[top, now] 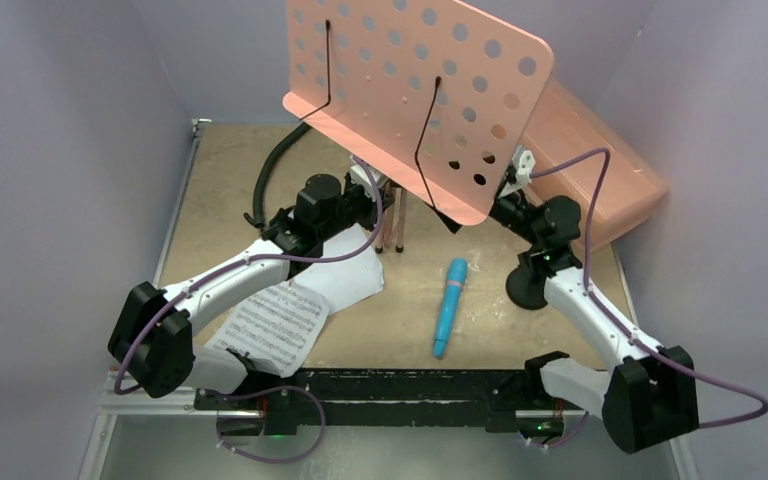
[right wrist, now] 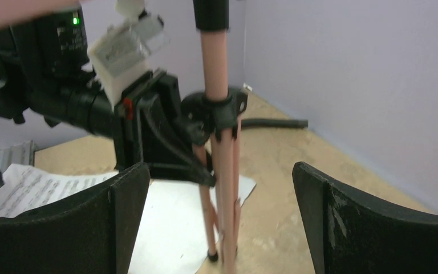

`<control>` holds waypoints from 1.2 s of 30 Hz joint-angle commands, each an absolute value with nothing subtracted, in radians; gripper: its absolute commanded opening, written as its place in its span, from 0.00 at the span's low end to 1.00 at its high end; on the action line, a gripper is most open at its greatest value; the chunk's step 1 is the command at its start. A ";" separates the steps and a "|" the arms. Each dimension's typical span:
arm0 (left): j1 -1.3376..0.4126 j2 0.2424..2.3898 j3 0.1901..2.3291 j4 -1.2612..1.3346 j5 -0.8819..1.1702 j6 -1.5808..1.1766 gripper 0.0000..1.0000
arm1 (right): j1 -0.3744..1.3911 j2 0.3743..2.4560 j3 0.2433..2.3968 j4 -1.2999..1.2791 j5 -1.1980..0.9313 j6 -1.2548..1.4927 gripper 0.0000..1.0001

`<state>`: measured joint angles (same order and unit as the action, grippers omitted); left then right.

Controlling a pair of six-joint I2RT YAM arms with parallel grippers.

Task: Set up the instrument practice props

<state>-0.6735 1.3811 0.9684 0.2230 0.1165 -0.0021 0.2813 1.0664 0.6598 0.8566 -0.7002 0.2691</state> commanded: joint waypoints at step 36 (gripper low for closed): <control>-0.670 1.303 0.972 0.315 0.156 0.057 0.00 | 0.360 1.596 1.207 1.228 -1.065 0.388 0.40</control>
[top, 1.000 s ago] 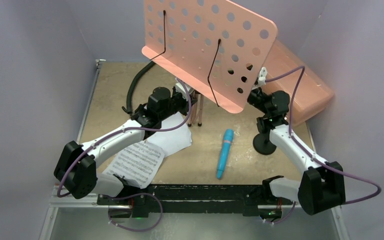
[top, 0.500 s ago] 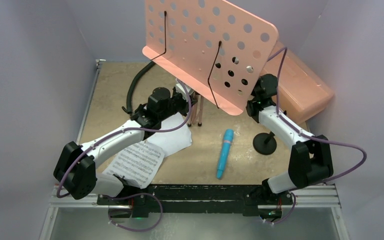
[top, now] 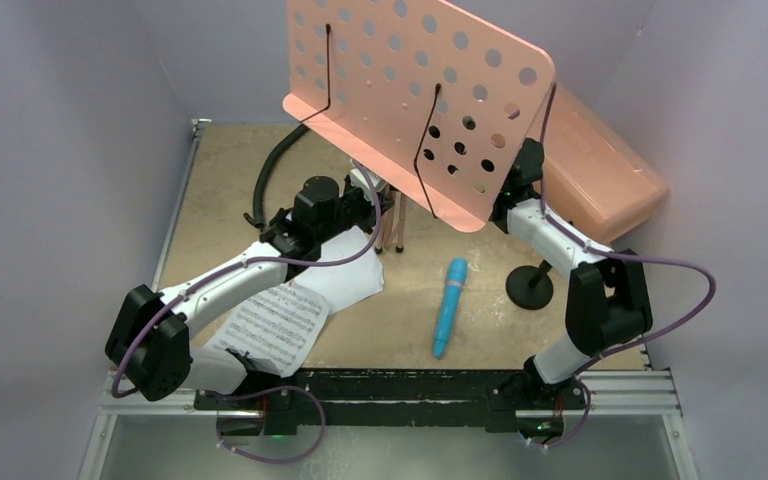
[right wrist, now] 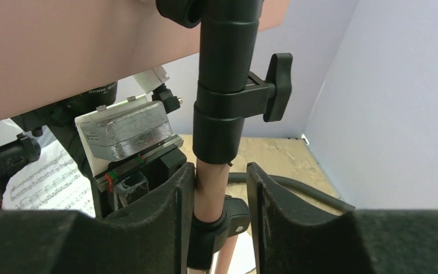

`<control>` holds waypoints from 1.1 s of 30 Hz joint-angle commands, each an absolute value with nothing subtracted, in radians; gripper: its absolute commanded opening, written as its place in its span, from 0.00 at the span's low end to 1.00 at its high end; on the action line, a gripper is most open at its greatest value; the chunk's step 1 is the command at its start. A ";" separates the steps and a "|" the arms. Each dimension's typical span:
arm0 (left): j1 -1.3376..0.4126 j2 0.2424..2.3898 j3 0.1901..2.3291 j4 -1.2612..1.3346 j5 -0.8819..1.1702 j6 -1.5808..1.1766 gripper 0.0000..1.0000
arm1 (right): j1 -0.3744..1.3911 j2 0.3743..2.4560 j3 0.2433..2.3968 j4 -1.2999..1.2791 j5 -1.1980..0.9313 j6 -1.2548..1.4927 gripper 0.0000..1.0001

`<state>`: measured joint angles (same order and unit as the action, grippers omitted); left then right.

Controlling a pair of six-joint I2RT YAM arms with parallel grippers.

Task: Set up the instrument practice props

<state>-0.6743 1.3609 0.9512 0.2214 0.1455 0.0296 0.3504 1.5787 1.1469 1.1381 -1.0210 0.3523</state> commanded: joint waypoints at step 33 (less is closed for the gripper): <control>-0.661 1.129 0.734 0.546 0.069 -0.056 0.62 | 0.368 1.528 1.226 1.126 -1.003 0.357 0.00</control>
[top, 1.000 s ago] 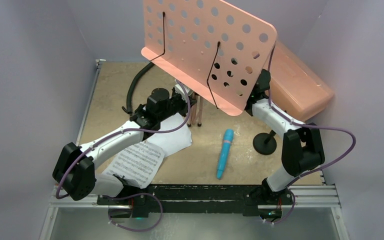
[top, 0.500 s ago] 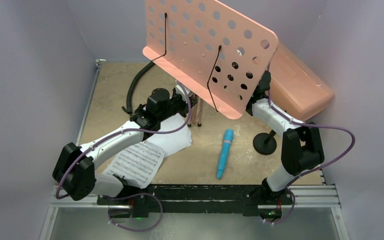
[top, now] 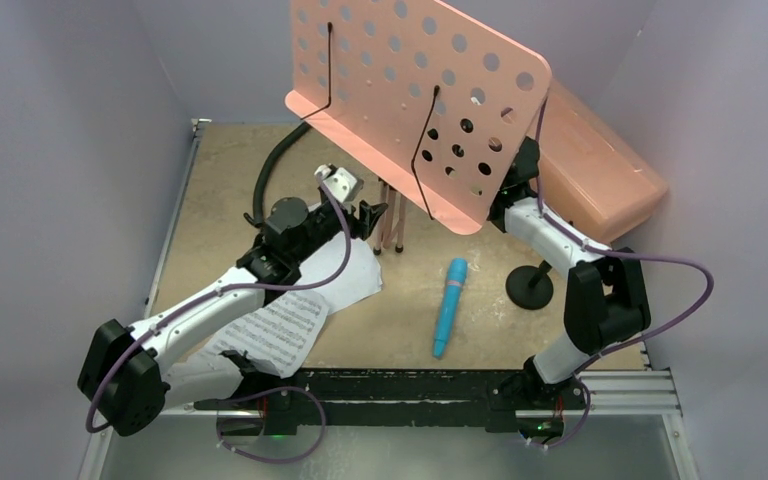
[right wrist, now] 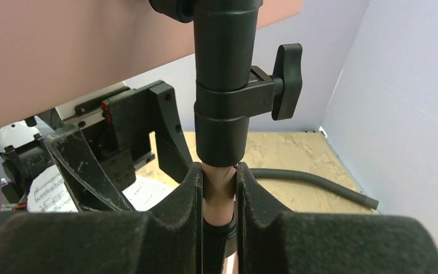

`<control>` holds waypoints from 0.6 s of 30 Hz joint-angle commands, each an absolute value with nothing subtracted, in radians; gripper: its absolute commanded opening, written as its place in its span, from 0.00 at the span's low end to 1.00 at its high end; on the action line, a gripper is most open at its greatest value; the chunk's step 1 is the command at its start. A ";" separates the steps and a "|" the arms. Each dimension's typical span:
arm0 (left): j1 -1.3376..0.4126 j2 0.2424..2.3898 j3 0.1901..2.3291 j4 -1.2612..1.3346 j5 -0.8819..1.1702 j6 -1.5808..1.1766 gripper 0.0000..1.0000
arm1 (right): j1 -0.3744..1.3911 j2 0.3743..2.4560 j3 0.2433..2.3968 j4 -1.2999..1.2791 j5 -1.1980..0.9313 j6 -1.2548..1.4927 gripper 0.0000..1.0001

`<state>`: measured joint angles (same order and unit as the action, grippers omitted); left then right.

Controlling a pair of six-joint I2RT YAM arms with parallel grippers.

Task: Set up the instrument practice props

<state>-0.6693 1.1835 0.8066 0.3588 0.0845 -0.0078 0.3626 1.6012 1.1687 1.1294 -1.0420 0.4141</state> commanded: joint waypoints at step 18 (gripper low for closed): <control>-0.661 1.243 0.756 0.646 0.140 0.095 0.50 | 0.369 1.493 1.236 1.057 -0.982 0.328 0.00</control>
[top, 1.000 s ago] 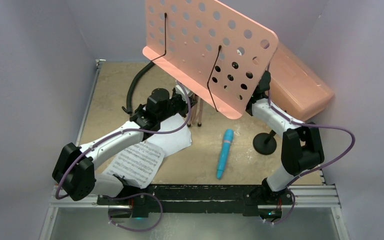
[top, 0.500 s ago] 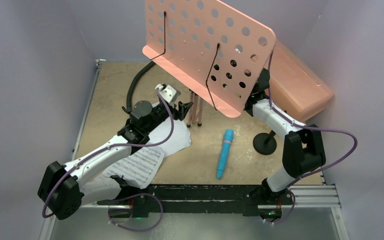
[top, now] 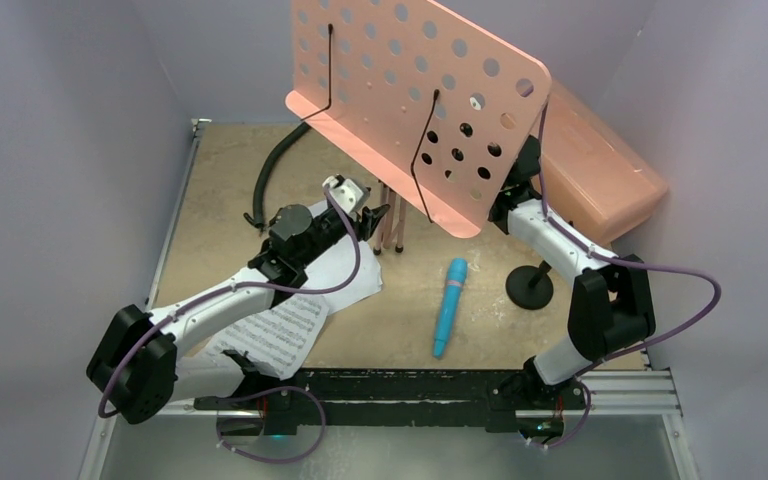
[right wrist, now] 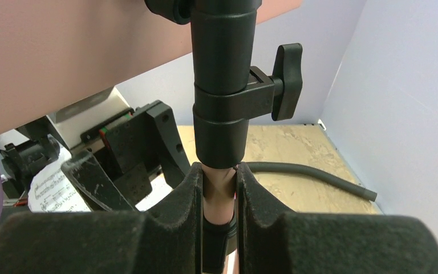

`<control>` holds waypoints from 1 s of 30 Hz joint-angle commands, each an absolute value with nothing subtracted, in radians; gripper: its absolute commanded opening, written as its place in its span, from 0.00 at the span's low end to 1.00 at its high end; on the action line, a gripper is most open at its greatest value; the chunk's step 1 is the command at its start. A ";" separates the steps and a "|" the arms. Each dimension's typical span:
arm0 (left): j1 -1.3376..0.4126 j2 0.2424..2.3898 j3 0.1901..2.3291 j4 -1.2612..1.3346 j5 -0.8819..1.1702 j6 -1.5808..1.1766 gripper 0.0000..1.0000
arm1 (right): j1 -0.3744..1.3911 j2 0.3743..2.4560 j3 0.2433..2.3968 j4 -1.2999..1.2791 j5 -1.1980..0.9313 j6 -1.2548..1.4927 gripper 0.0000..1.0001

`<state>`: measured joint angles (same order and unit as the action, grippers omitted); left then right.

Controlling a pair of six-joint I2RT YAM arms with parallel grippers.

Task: Set up the instrument practice props

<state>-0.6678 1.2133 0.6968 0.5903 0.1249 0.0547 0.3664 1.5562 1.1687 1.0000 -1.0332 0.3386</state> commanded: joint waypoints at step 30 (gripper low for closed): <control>-0.662 1.325 0.840 0.617 0.203 0.125 0.32 | 0.369 1.476 1.259 1.073 -0.968 0.357 0.00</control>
